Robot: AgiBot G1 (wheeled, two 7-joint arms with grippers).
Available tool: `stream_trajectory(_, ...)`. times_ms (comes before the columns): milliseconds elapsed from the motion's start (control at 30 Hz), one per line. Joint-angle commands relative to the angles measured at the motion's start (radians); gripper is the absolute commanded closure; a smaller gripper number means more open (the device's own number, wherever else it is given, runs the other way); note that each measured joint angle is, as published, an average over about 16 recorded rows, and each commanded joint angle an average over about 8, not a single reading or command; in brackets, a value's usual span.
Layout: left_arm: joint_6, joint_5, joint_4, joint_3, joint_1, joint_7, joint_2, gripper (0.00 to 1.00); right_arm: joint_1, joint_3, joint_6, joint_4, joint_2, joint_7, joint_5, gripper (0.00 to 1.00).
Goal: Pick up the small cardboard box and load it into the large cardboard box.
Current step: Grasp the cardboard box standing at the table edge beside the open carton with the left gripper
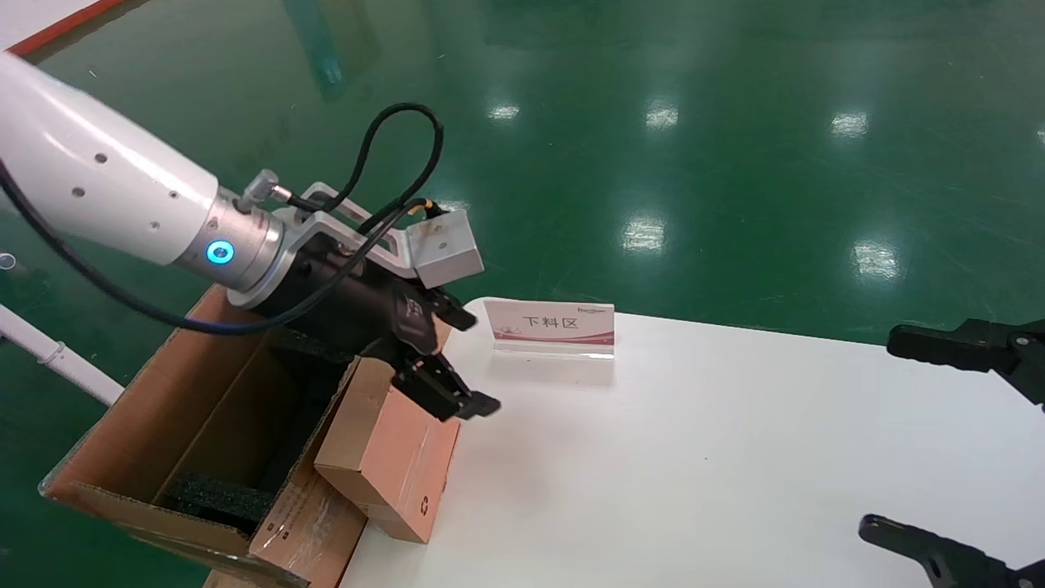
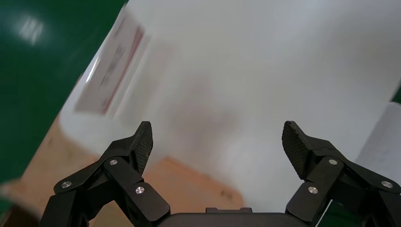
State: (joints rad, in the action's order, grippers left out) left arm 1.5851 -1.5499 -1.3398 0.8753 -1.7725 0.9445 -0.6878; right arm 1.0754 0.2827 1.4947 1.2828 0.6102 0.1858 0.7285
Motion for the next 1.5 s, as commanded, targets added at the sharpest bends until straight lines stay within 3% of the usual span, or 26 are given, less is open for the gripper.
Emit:
stream_trajectory(33, 0.001, -0.023, -0.001, 0.054, -0.043, 0.048, -0.007, 0.00, 0.000, 0.000, 0.000, 0.000, 0.000, 0.000, 0.000, 0.00)
stream_trajectory(400, -0.006, -0.040, -0.013, 0.318, -0.244, 0.218, -0.017, 0.00, 0.000, 0.001, 0.000, 0.000, 0.000, 0.000, -0.001, 0.00)
stream_trajectory(900, -0.013, 0.039, -0.018, 0.615, -0.418, 0.351, 0.001, 0.00, 0.000, 0.002, -0.001, 0.000, -0.001, -0.001, -0.001, 0.00)
stream_trajectory(1200, -0.032, 0.058, -0.018, 0.734, -0.449, 0.392, 0.000, 0.00, 0.001, 0.003, -0.001, 0.000, -0.001, -0.001, -0.002, 0.00)
stream_trajectory(1500, -0.063, 0.062, -0.019, 0.789, -0.440, 0.417, -0.009, 0.00, 0.001, 0.003, -0.001, 0.000, -0.001, -0.002, -0.002, 0.00)
